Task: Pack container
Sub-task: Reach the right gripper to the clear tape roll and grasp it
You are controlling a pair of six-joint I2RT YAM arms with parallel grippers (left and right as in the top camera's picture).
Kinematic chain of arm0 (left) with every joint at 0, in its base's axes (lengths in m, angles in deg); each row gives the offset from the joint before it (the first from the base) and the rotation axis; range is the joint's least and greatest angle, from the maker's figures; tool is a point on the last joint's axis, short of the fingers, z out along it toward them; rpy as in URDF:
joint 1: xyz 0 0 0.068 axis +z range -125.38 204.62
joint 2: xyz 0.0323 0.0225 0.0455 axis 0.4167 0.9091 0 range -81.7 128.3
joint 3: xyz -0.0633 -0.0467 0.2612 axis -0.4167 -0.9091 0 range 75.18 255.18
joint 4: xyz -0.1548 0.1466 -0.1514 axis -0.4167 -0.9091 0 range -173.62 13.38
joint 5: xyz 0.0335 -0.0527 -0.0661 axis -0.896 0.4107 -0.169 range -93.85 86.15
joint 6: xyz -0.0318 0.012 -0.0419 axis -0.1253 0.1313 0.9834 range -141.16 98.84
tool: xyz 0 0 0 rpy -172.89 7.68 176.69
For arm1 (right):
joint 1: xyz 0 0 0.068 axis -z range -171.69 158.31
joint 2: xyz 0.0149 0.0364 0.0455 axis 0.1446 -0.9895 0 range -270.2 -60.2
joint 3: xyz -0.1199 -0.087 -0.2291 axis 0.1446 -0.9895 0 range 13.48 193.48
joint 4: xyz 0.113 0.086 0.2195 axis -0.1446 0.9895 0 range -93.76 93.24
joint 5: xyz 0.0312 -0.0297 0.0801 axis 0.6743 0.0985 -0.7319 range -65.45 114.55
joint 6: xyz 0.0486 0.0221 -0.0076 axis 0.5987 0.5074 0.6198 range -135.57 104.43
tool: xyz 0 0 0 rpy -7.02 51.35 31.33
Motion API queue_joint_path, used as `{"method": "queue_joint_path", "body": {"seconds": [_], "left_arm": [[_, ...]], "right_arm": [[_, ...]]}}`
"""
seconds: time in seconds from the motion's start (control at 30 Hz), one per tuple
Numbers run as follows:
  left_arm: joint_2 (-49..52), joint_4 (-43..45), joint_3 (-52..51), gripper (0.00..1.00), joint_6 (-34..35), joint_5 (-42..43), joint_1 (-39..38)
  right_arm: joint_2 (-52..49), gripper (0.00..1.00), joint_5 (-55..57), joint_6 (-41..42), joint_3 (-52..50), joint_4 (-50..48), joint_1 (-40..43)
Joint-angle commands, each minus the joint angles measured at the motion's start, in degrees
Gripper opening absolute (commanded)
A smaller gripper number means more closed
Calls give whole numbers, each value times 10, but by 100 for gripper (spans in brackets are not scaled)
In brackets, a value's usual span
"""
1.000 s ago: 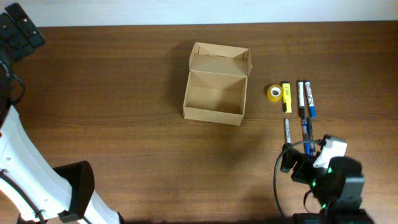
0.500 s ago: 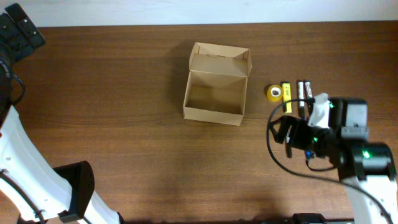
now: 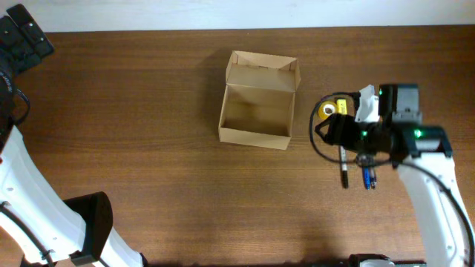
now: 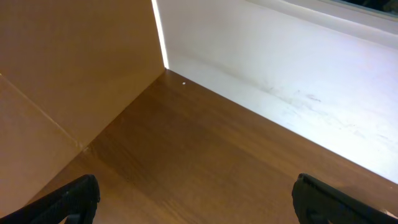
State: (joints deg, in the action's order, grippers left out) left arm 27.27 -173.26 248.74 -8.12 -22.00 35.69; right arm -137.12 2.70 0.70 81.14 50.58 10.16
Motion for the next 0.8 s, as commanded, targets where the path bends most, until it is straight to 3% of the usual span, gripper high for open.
{"method": "queue_joint_path", "body": {"seconds": [0.0,0.37,0.77], "left_arm": [[4,0,-1,100,-5,4,4],[4,0,-1,100,-5,4,4],[4,0,-1,100,-5,4,4]], "right_arm": [[-52,71,96,-10,78,29,-9],[-281,70,146,-14,314,130,-34],[-386,66,171,-28,330,68,-34]]}}
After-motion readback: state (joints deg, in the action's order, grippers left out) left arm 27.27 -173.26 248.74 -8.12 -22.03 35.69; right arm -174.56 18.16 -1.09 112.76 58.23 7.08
